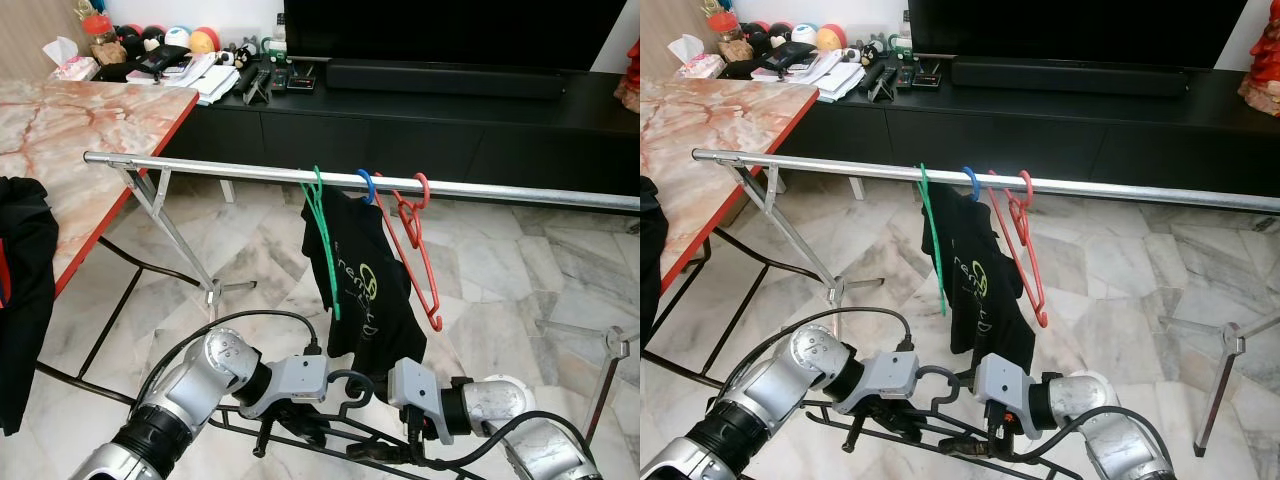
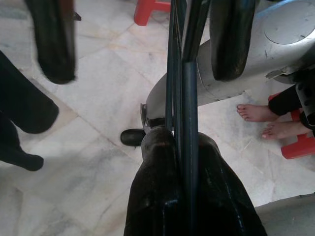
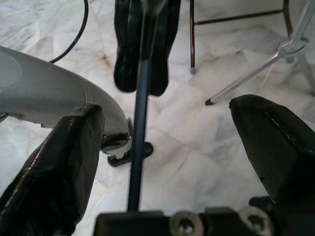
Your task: Hang hanger
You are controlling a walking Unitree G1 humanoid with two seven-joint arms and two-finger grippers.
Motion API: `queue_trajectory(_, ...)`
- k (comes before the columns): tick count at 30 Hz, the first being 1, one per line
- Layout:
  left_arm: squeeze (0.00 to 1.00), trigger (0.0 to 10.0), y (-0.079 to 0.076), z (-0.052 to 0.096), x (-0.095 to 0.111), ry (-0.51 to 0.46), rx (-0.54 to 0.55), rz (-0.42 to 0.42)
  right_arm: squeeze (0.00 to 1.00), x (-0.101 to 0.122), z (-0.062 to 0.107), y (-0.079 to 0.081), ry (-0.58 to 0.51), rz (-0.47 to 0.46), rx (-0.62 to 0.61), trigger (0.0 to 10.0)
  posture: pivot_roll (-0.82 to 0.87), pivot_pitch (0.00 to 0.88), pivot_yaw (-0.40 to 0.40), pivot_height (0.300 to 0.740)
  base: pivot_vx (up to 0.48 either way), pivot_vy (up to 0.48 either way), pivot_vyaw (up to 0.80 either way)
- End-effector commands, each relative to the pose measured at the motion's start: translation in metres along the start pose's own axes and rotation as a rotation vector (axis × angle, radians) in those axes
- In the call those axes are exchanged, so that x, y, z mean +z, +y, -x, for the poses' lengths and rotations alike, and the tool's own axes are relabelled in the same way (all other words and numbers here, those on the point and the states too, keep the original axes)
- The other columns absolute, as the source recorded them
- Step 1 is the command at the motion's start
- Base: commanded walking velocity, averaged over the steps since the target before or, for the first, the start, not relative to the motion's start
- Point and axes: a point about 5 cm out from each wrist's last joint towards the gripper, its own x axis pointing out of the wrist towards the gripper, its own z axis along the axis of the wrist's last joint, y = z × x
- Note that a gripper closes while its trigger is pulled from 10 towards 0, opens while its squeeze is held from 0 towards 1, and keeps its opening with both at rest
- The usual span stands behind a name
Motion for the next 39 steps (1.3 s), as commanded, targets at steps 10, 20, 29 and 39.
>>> queue_trajectory(10, 0.00, 10.0, 0.0040, -0.0002, 0.0067, -0.002, 0.043, -0.037, 0.00, -0.0088, -0.0031, 0.0059, 0.064, -0.032, 0.059, 0.0, -0.04, 0.199, 0.045, 0.740, 0.000, 0.000, 0.00)
queue_trajectory(20, 0.00, 10.0, 0.0069, 0.0011, 0.0074, 0.018, 0.091, -0.086, 0.00, -0.0108, -0.0033, 0.0103, 0.077, -0.042, 0.093, 0.0, -0.04, 0.201, 0.040, 0.740, 0.000, 0.000, 0.00)
queue_trajectory(29, 0.00, 10.0, 0.0086, 0.0000, 0.0095, 0.015, 0.113, -0.106, 0.00, -0.0115, -0.0070, 0.0103, 0.084, -0.041, 0.090, 0.0, -0.03, 0.202, 0.039, 0.740, 0.000, 0.000, 0.00)
queue_trajectory(39, 0.00, 10.0, 0.0105, 0.0002, 0.0136, 0.010, 0.146, -0.139, 0.00, -0.0111, -0.0092, 0.0106, 0.089, -0.027, 0.085, 0.0, -0.04, 0.191, 0.035, 0.740, 0.000, 0.000, 0.00)
